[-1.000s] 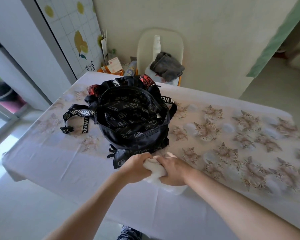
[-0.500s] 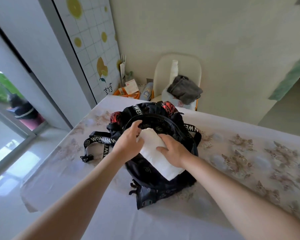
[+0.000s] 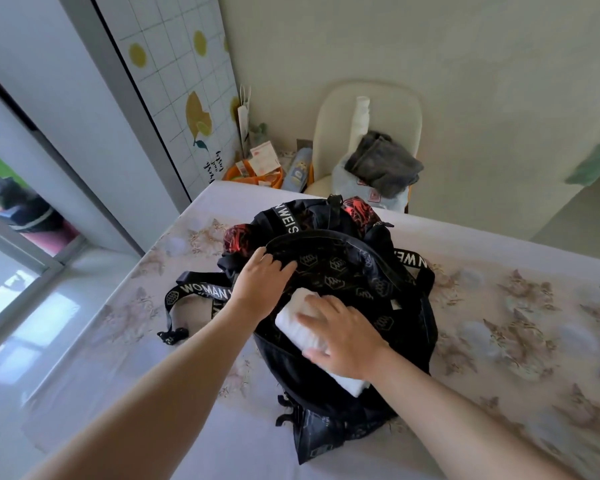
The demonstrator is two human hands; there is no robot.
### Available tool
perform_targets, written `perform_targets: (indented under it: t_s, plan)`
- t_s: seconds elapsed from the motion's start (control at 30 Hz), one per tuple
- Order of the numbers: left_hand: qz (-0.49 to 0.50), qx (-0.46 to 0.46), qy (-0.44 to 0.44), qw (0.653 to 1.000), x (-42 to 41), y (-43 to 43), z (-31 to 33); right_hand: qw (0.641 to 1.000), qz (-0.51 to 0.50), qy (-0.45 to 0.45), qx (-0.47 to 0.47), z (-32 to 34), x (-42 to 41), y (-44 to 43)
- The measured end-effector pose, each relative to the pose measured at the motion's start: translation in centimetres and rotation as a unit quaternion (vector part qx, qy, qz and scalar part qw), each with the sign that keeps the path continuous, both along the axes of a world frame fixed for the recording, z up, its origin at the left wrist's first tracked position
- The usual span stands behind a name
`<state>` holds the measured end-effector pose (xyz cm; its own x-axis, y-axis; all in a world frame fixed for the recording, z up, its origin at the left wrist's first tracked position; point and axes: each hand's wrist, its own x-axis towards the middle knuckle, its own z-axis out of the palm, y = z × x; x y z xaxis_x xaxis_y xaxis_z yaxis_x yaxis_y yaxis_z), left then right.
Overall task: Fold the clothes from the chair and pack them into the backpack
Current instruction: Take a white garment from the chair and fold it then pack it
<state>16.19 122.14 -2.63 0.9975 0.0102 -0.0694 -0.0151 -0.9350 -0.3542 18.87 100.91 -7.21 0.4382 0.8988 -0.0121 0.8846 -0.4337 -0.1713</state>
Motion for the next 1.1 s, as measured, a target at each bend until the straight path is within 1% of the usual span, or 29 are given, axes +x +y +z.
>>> perform_targets:
  t_s: [0.03,0.1,0.17,0.23,0.27,0.33,0.37,0.4,0.47,0.53,0.57,0.6,0.63,0.67,0.73,0.77,0.8,0.83,0.9,0.93,1.0,1.1]
  plan:
    - [-0.003,-0.009,0.001,1.0,0.4,0.1,0.3,0.999,-0.015,0.036,-0.034,0.2,-0.3,0.1]
    - [0.005,-0.046,0.008,0.999,1.1,0.5,1.2,0.993,-0.048,0.067,-0.086,0.3,-0.7,0.5]
    - [0.027,-0.112,-0.03,0.993,1.7,0.8,2.4,0.987,-0.087,0.087,-0.102,0.6,-0.8,1.1]
    - [0.07,-0.177,-0.081,0.978,2.0,1.3,3.7,0.981,-0.138,0.114,-0.072,1.2,-0.4,2.2]
    - [0.089,-0.196,-0.095,0.972,2.2,1.7,4.3,0.977,-0.169,0.118,-0.048,1.5,-0.1,3.0]
    - [0.101,-0.199,-0.095,0.97,2.3,2.2,5.0,0.971,-0.212,0.109,-0.002,1.7,0.3,4.8]
    - [0.088,-0.197,-0.095,0.972,2.3,2.4,5.0,0.971,-0.217,0.104,-0.001,1.6,0.4,5.7]
    - [0.065,-0.199,-0.094,0.973,2.3,2.4,4.9,0.973,-0.212,0.095,-0.015,1.4,0.3,6.3]
    - [-0.002,-0.192,-0.071,0.979,2.1,1.7,4.2,0.98,-0.194,0.045,-0.027,1.1,-0.2,6.1]
    - [-0.057,-0.137,-0.026,0.989,2.1,0.6,3.1,0.987,-0.152,-0.012,0.04,0.8,-0.8,4.3]
    - [-0.065,-0.107,-0.004,0.992,1.9,0.1,2.6,0.99,-0.116,-0.029,0.075,0.5,-1.0,3.0]
    - [-0.065,-0.085,0.016,0.994,1.9,-0.3,2.0,0.992,-0.081,-0.031,0.097,0.0,-1.2,1.6]
    - [-0.055,-0.073,0.03,0.995,2.1,-0.4,1.5,0.994,-0.054,-0.014,0.096,-0.5,-1.2,0.4]
    - [-0.044,-0.064,0.039,0.996,2.3,-0.4,1.1,0.996,-0.039,0.011,0.074,-1.0,-1.3,-0.6]
    - [-0.042,-0.052,0.023,0.998,2.8,-0.6,1.0,0.999,-0.02,0.046,0.007,-1.5,-1.2,-1.4]
    - [-0.038,-0.06,0.001,0.997,3.3,-0.5,1.5,0.998,-0.013,0.057,-0.025,-1.5,-1.0,-1.4]
    - [-0.024,-0.099,-0.033,0.994,3.8,-0.4,2.4,0.997,-0.01,0.064,-0.044,-1.4,-0.9,-1.2]
    - [0.002,-0.163,-0.069,0.984,4.2,-0.1,3.6,0.996,-0.01,0.069,-0.048,-1.1,-0.9,-0.8]
    - [0.065,-0.286,-0.106,0.95,5.1,0.6,6.3,0.996,-0.022,0.083,-0.026,-1.0,-0.7,0.2]
    - [0.089,-0.326,-0.106,0.935,5.5,1.1,7.3,0.995,-0.027,0.093,-0.011,-1.2,-0.5,0.9]
    - [0.11,-0.348,-0.092,0.926,6.0,2.1,8.4,0.995,-0.039,0.093,0.017,-1.3,0.6,3.0]
    - [0.103,-0.334,-0.07,0.934,6.1,2.9,8.7,0.997,-0.05,0.056,0.029,-0.6,2.9,6.8]
